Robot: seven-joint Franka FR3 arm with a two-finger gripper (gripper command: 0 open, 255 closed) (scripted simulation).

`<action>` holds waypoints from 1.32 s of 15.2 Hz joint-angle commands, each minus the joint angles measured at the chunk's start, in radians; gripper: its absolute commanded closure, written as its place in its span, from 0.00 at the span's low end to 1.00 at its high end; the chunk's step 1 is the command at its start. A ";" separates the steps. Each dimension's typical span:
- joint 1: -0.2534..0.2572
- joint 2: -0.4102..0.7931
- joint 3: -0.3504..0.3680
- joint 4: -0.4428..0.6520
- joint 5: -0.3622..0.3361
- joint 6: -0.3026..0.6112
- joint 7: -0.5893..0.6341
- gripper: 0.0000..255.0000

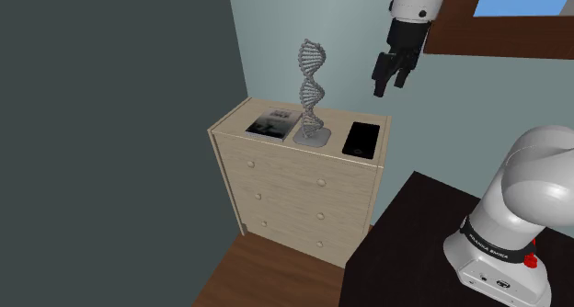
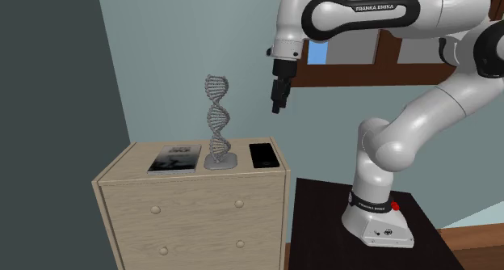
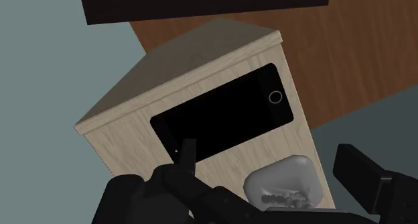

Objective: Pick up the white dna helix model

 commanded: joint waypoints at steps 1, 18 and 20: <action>0.000 0.000 0.000 0.000 0.000 0.000 0.000 0.00; 0.421 0.251 -0.316 0.084 0.198 0.535 -0.905 0.00; 0.423 0.252 -0.320 0.060 0.202 0.560 -0.915 0.00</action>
